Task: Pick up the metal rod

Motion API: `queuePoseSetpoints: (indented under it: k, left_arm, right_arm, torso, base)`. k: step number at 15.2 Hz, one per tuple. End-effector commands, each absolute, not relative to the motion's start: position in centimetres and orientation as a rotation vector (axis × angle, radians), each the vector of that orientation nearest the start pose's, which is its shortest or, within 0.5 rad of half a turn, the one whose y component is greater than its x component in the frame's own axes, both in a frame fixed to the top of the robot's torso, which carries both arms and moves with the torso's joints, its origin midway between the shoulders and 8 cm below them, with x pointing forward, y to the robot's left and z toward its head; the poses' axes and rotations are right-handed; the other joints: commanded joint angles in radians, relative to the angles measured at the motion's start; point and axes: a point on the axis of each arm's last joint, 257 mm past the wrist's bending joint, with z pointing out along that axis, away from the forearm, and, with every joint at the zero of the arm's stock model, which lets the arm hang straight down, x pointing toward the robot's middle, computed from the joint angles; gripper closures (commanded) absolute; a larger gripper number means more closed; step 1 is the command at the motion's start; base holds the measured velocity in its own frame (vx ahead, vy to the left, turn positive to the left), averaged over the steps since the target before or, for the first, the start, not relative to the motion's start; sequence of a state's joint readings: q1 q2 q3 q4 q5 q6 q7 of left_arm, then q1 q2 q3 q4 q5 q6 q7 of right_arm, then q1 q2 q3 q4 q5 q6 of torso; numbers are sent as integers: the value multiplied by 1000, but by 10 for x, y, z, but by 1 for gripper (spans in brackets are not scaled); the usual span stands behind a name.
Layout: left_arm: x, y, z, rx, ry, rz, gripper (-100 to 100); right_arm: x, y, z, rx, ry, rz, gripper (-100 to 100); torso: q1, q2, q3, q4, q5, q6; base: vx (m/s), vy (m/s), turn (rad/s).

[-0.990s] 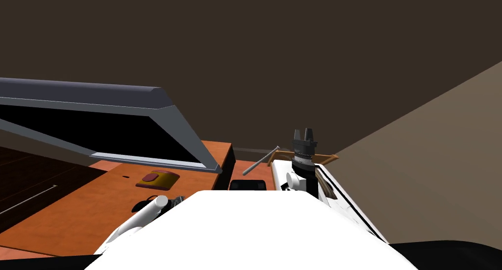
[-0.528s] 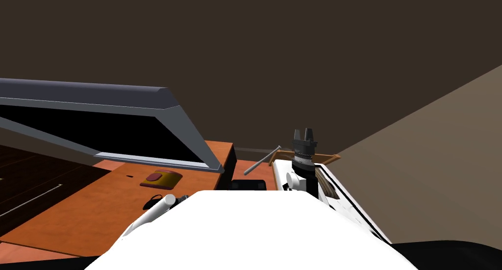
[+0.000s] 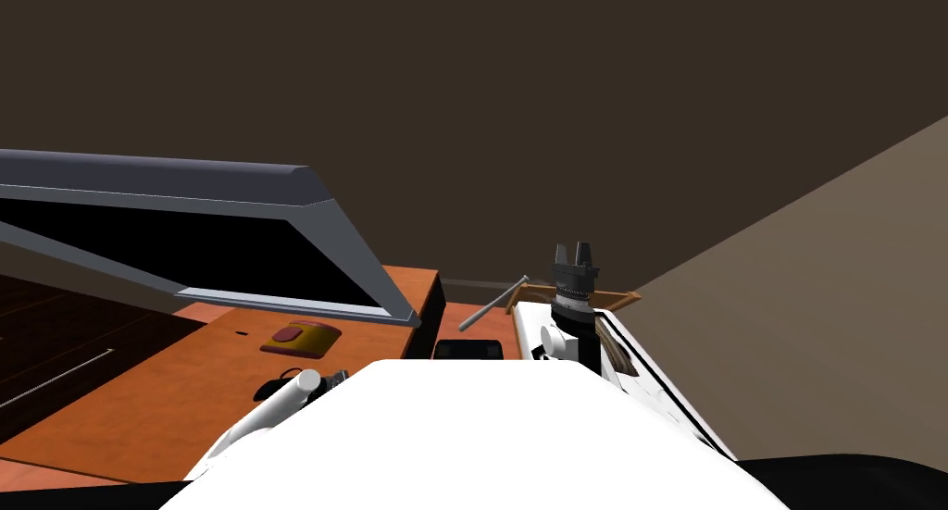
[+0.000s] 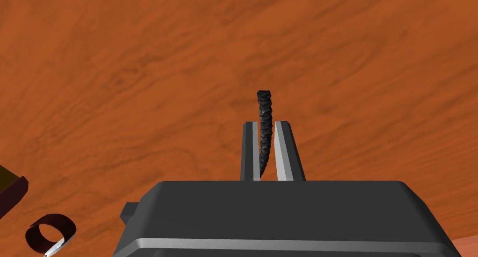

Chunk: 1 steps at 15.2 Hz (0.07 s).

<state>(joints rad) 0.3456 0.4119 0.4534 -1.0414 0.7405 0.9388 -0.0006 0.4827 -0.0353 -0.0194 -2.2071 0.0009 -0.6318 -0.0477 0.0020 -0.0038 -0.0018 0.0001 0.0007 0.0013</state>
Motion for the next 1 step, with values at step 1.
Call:
queuePoseSetpoints:
  k: [1]
  left_arm:
    - [86, 502, -574, -2931, 1021, -177, 100]
  right_arm:
    - [336, -279, 22, 585, 578, 1352, 0]
  torso:
    - [0, 0, 0, 0, 0, 0]
  base:
    - [13, -45, 6]
